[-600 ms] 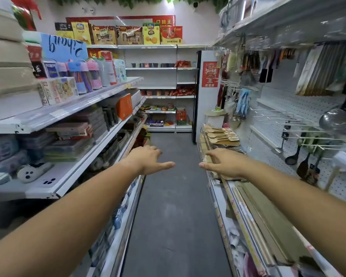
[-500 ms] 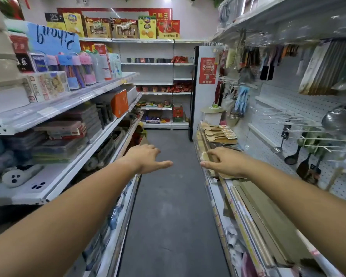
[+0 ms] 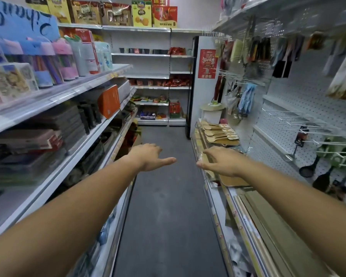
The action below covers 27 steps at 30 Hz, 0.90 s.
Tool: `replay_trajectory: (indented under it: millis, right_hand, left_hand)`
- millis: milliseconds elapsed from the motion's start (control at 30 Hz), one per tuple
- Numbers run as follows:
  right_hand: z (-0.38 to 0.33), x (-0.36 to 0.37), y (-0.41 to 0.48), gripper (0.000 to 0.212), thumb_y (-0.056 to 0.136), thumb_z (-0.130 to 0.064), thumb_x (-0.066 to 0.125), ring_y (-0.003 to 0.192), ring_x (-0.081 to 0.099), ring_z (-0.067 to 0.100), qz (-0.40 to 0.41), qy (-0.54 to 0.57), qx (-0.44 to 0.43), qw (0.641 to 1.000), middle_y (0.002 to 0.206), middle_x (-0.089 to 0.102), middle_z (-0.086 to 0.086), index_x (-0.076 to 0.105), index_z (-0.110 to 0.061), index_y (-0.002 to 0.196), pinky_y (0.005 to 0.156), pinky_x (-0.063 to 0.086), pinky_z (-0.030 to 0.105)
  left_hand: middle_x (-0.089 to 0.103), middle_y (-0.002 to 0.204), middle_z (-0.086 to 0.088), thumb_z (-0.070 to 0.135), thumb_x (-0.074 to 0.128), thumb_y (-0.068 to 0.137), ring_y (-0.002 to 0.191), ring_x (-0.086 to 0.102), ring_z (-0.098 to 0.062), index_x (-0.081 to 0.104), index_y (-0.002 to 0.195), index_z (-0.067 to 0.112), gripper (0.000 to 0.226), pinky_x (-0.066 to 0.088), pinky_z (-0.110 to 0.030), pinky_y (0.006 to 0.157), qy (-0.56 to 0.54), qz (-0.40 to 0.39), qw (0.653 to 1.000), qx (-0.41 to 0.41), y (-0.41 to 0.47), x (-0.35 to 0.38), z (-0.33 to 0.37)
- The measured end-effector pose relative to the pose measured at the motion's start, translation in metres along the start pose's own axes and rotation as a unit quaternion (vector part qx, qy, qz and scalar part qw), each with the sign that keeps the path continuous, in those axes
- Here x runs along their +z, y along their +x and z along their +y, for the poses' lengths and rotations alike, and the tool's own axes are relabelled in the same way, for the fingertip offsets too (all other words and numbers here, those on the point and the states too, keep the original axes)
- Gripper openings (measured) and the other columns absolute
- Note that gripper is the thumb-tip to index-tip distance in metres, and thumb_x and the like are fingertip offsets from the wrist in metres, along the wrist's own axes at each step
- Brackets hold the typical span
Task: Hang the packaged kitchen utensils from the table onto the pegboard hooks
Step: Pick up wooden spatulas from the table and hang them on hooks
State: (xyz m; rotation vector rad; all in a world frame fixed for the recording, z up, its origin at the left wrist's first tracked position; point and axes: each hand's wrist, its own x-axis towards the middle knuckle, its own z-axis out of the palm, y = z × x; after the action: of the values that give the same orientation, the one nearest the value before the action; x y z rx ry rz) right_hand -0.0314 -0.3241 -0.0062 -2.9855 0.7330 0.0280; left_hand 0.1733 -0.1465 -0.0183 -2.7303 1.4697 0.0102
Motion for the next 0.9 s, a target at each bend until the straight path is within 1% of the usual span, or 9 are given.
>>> replay_trajectory:
  millis: [100, 233, 300, 367, 500, 633, 733, 900]
  right_hand:
    - [0.023, 0.002, 0.038, 0.091, 0.084, -0.084, 0.036, 0.143, 0.038, 0.022, -0.014, 0.003, -0.006, 1.0, 0.159, 0.037, 0.001, 0.035, -0.024, 0.153, 0.116, 0.035, 0.043]
    - [0.06, -0.003, 0.093, 0.089, 0.085, -0.082, 0.038, 0.143, 0.038, 0.022, -0.009, 0.023, -0.021, 0.999, 0.158, 0.038, 0.002, 0.034, -0.023, 0.153, 0.114, 0.037, 0.041]
    - [0.076, -0.007, 0.119, 0.089, 0.086, -0.081, 0.039, 0.145, 0.036, 0.022, -0.017, 0.027, -0.026, 0.999, 0.16, 0.035, 0.002, 0.033, -0.023, 0.154, 0.116, 0.035, 0.041]
    - [0.093, -0.011, 0.149, 0.092, 0.084, -0.082, 0.038, 0.146, 0.035, 0.021, -0.009, 0.035, -0.026, 0.999, 0.161, 0.034, 0.001, 0.032, -0.023, 0.155, 0.117, 0.034, 0.042]
    - [0.118, -0.009, 0.202, 0.093, 0.083, -0.084, 0.038, 0.144, 0.038, 0.022, -0.004, 0.04, -0.025, 0.999, 0.16, 0.035, 0.001, 0.031, -0.025, 0.155, 0.114, 0.037, 0.042]
    - [0.14, -0.005, 0.261, 0.093, 0.084, -0.083, 0.037, 0.146, 0.035, 0.022, -0.003, 0.023, -0.019, 1.0, 0.161, 0.033, 0.001, 0.03, -0.025, 0.155, 0.115, 0.036, 0.045]
    - [0.152, -0.002, 0.312, 0.092, 0.084, -0.083, 0.037, 0.145, 0.036, 0.023, 0.01, 0.007, -0.015, 1.0, 0.16, 0.036, 0.002, 0.031, -0.024, 0.155, 0.114, 0.037, 0.044]
    - [0.164, 0.005, 0.4, 0.092, 0.085, -0.082, 0.039, 0.145, 0.036, 0.023, 0.033, -0.005, 0.006, 0.999, 0.16, 0.036, 0.002, 0.031, -0.023, 0.155, 0.116, 0.035, 0.044]
  left_hand:
    - [0.047, 0.148, -0.005, 0.096, 0.021, 0.07, 0.132, 0.047, -0.024, 0.045, 0.144, 0.021, 0.109, 0.043, -0.043, 0.105, 0.003, -0.007, 1.0, -0.002, 0.041, -0.001, 0.007]
    - [0.049, 0.146, -0.007, 0.094, 0.022, 0.072, 0.131, 0.048, -0.025, 0.046, 0.143, 0.02, 0.106, 0.043, -0.043, 0.104, 0.007, 0.004, 1.0, -0.008, 0.102, -0.005, 0.017]
    - [0.046, 0.148, -0.008, 0.094, 0.023, 0.073, 0.133, 0.046, -0.026, 0.044, 0.144, 0.02, 0.105, 0.042, -0.044, 0.105, 0.013, -0.001, 1.0, -0.013, 0.131, -0.007, 0.02]
    - [0.047, 0.147, -0.008, 0.095, 0.022, 0.072, 0.133, 0.046, -0.026, 0.045, 0.144, 0.02, 0.106, 0.041, -0.044, 0.106, 0.018, 0.006, 1.0, -0.016, 0.162, -0.009, 0.021]
    - [0.049, 0.146, -0.008, 0.095, 0.019, 0.071, 0.135, 0.045, -0.026, 0.045, 0.144, 0.019, 0.109, 0.038, -0.044, 0.11, 0.037, 0.001, 0.999, -0.002, 0.22, -0.005, 0.021]
    - [0.046, 0.149, -0.008, 0.095, 0.019, 0.071, 0.136, 0.043, -0.026, 0.043, 0.146, 0.02, 0.109, 0.037, -0.044, 0.111, 0.04, -0.003, 0.999, -0.006, 0.281, 0.002, 0.012]
    - [0.043, 0.151, -0.008, 0.095, 0.022, 0.072, 0.138, 0.04, -0.027, 0.041, 0.147, 0.02, 0.107, 0.035, -0.044, 0.113, 0.03, -0.016, 0.999, -0.004, 0.332, 0.007, -0.001]
    - [0.043, 0.151, -0.008, 0.094, 0.024, 0.072, 0.138, 0.04, -0.027, 0.041, 0.147, 0.021, 0.106, 0.035, -0.044, 0.112, 0.014, 0.002, 1.0, 0.01, 0.427, 0.016, -0.038]
